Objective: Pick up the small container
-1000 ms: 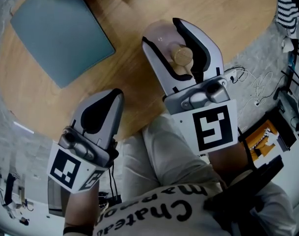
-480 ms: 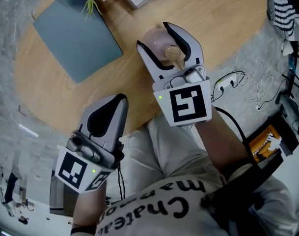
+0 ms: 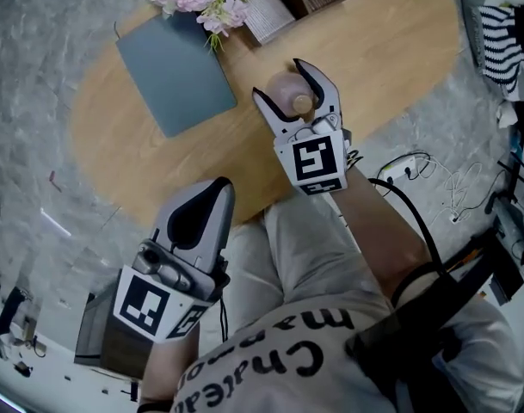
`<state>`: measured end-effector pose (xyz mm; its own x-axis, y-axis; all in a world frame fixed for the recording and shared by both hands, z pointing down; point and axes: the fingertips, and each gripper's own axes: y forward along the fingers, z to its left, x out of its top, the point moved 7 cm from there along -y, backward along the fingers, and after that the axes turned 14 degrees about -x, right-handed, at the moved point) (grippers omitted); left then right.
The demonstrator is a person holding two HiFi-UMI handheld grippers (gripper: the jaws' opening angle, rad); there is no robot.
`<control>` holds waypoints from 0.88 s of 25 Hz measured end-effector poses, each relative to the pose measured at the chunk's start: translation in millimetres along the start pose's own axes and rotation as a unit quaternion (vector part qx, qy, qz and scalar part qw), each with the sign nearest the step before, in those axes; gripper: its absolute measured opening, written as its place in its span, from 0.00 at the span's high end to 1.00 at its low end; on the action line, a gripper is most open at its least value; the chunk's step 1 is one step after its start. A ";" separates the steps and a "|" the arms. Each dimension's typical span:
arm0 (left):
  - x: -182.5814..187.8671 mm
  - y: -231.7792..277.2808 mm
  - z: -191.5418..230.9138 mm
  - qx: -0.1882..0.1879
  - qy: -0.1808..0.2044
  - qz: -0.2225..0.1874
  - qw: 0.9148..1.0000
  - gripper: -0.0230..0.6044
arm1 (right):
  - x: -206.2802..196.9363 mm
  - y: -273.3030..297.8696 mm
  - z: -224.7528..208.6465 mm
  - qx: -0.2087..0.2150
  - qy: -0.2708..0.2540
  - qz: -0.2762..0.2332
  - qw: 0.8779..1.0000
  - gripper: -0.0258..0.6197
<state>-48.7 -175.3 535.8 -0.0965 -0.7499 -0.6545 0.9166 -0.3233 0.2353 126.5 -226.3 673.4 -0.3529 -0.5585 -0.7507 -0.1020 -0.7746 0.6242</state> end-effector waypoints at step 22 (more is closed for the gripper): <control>31.3 -39.1 -40.5 0.096 -0.003 -0.058 0.994 0.94 | 3.7 4.4 -1.2 0.021 -0.003 0.021 1.000 0.48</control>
<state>-71.8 -162.8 477.0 -0.1993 -0.7040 -0.6817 0.8079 -0.5117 0.2922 125.8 -232.1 673.1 -0.3626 -0.5888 -0.7224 -0.1258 -0.7371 0.6640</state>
